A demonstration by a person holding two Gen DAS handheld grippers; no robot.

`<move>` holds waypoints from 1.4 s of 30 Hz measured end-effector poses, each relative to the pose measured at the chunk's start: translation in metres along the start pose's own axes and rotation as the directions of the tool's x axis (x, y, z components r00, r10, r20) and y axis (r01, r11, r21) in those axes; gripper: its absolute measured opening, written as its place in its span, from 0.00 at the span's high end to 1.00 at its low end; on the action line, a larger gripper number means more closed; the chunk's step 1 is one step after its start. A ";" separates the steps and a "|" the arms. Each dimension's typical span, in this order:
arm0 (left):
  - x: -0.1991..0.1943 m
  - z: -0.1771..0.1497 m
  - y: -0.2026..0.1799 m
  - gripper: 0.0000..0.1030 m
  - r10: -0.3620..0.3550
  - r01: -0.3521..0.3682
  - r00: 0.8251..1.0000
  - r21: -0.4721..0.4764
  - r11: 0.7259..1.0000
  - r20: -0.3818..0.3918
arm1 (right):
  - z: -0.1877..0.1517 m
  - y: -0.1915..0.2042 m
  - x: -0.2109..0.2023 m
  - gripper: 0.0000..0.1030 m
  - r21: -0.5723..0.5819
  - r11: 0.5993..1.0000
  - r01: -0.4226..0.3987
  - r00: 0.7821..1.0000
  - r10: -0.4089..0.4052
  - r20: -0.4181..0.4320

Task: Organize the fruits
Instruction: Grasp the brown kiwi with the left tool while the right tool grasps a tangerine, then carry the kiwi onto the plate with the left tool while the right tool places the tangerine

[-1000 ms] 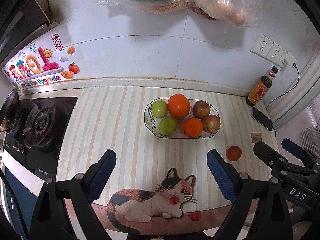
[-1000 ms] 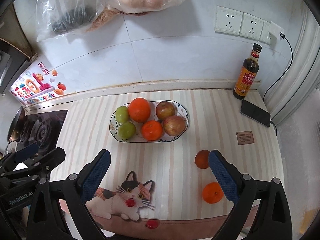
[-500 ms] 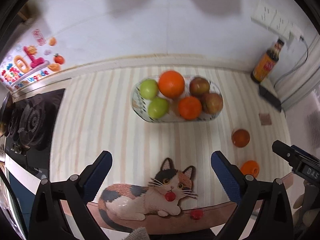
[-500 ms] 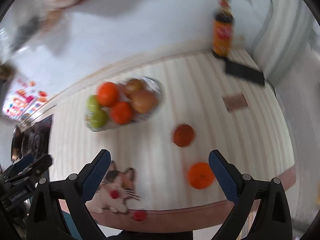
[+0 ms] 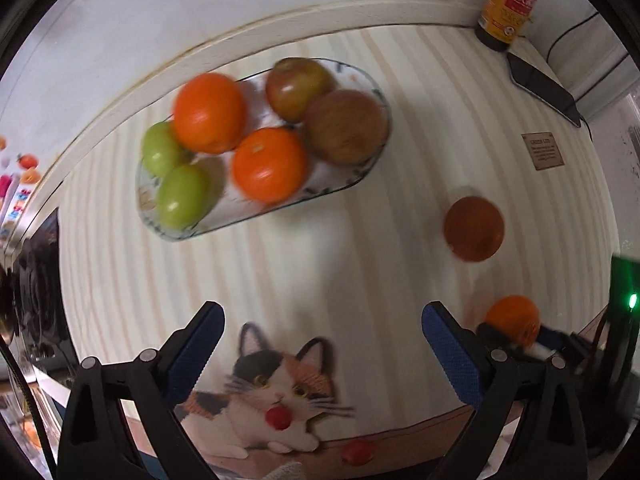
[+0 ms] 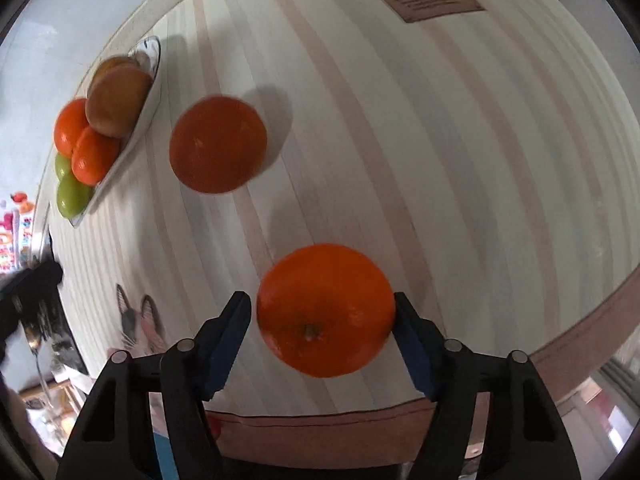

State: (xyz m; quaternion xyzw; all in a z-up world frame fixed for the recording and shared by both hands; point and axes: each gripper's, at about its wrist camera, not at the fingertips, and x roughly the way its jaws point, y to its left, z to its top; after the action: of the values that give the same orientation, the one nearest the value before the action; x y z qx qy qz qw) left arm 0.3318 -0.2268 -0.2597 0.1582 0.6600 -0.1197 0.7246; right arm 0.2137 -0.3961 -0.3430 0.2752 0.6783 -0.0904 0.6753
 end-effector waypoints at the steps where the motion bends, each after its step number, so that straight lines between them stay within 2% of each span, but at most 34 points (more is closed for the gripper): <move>1: 0.002 0.006 -0.004 0.02 -0.026 0.026 1.000 -0.001 1.000 -0.007 | -0.001 0.000 -0.001 0.35 -0.005 1.000 0.003 1.000 -0.003 0.010; 3: 0.010 0.019 -0.013 0.02 -0.091 0.091 0.995 -0.006 0.996 -0.041 | 0.000 -0.005 -0.004 0.35 -0.008 1.000 -0.001 1.000 0.001 0.021; 5: 0.024 0.036 -0.025 0.02 -0.162 0.162 0.983 -0.011 0.987 -0.091 | 0.005 -0.012 -0.009 0.35 0.003 1.000 0.027 0.999 -0.027 0.036; 11: 0.062 0.067 -0.065 0.02 -0.266 0.270 0.946 -0.005 0.963 -0.183 | 0.018 -0.035 -0.015 0.35 0.048 0.998 0.050 0.998 -0.052 0.041; 13: 0.074 0.071 -0.077 0.10 -0.292 0.299 0.934 0.006 0.954 -0.206 | 0.020 -0.038 -0.016 0.35 0.060 0.997 0.041 0.998 -0.043 0.038; 15: 0.082 0.072 -0.083 0.47 -0.304 0.314 0.926 0.009 0.949 -0.225 | 0.021 -0.040 -0.016 0.35 0.066 0.997 0.037 0.999 -0.039 0.032; 16: 0.088 0.071 -0.086 0.48 -0.319 0.330 0.917 0.006 0.944 -0.242 | 0.022 -0.037 -0.016 0.35 0.065 0.997 0.039 0.999 -0.041 0.034; 17: 0.088 0.070 -0.086 0.48 -0.325 0.335 0.915 0.003 0.942 -0.237 | 0.024 -0.040 -0.018 0.35 0.064 0.997 0.038 0.999 -0.040 0.034; 21: 0.084 0.058 -0.070 0.49 -0.301 0.307 0.934 0.002 0.952 -0.193 | 0.026 -0.037 -0.016 0.35 0.061 0.998 0.028 0.999 -0.030 0.032; 24: 0.079 0.041 -0.039 0.49 -0.280 0.281 0.944 -0.021 0.960 -0.174 | 0.027 -0.028 -0.018 0.35 0.029 1.000 -0.004 1.000 0.003 0.030; 30: 0.070 -0.011 0.042 0.49 -0.213 0.198 0.966 -0.109 0.974 -0.148 | 0.019 0.034 -0.004 0.35 -0.115 0.991 -0.065 0.998 0.064 -0.010; 36: 0.085 -0.048 0.096 0.49 -0.220 0.173 0.962 -0.263 0.949 -0.162 | 0.009 0.088 0.027 0.34 -0.239 0.968 -0.079 0.995 0.061 -0.082; 37: 0.087 -0.051 0.100 0.49 -0.220 0.171 0.962 -0.276 0.946 -0.159 | 0.007 0.095 0.028 0.35 -0.275 0.961 -0.040 0.998 0.023 -0.062; 42: 0.091 -0.055 0.105 0.49 -0.230 0.182 0.964 -0.304 0.935 -0.132 | 0.004 0.109 0.031 0.34 -0.313 0.949 -0.016 0.998 -0.005 -0.066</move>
State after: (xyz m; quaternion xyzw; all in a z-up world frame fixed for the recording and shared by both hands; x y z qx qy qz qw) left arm 0.3302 -0.1059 -0.3468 -0.0105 0.7412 -0.0838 0.6659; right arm 0.2733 -0.2999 -0.3460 0.1690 0.7052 0.0293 0.6880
